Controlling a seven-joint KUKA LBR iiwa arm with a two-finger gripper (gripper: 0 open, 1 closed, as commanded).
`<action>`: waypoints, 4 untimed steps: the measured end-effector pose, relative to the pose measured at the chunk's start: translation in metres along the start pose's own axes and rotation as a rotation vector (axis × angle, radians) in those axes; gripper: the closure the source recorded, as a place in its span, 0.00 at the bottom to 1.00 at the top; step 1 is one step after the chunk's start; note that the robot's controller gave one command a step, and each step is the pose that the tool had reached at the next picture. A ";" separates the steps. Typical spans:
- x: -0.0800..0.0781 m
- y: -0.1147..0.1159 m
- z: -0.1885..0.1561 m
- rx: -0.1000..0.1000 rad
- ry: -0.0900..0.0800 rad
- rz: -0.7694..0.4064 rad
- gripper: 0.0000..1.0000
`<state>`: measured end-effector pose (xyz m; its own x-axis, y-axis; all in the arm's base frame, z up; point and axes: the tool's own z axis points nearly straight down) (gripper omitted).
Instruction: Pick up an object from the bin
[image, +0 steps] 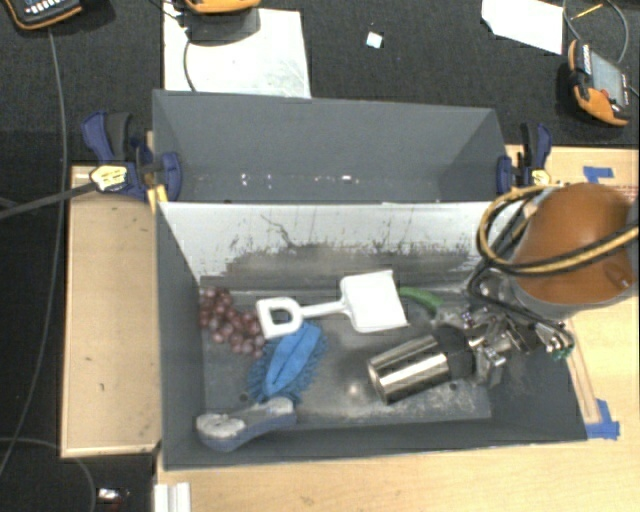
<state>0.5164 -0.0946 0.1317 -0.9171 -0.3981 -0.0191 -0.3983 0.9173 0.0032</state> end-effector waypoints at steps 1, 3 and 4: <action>0.013 0.018 -0.011 -0.004 0.002 -0.156 1.00; 0.000 0.019 0.056 0.019 -0.042 -0.410 1.00; -0.004 0.025 0.055 0.026 -0.039 -0.380 1.00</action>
Offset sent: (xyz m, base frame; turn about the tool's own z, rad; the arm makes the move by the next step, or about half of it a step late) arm 0.0073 0.0409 -0.0617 -0.2943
